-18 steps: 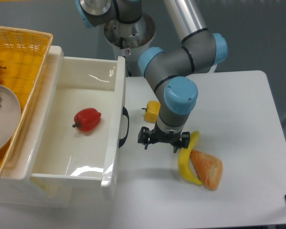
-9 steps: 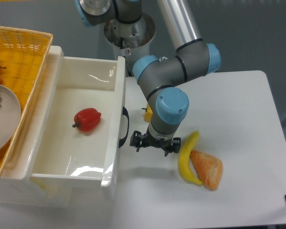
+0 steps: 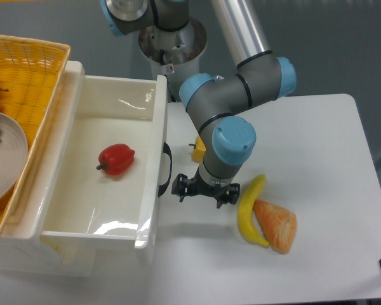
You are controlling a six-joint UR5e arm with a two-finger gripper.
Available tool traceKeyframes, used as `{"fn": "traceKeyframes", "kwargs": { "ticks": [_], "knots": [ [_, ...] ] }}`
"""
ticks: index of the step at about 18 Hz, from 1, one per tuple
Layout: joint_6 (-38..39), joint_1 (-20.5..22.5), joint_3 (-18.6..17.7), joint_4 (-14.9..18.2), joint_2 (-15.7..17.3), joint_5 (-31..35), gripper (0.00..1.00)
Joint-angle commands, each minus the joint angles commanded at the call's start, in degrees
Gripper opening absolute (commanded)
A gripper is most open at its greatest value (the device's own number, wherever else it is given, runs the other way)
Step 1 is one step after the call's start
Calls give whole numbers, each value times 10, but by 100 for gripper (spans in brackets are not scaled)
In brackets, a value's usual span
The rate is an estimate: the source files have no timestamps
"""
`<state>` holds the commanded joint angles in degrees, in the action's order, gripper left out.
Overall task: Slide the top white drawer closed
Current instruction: 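Move the gripper to the front face of the open white drawer, then push the drawer front with the gripper, sliding the drawer into the cabinet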
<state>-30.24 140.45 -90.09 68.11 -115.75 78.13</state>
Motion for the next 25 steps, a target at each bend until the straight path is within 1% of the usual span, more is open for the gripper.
{"fn": "traceKeyframes", "kwargs": {
  "ticks": [4,25],
  "knots": [
    [-1,0,0,6,4,-1,100],
    [-1,-11,2,7,15,-21,100]
  ]
}}
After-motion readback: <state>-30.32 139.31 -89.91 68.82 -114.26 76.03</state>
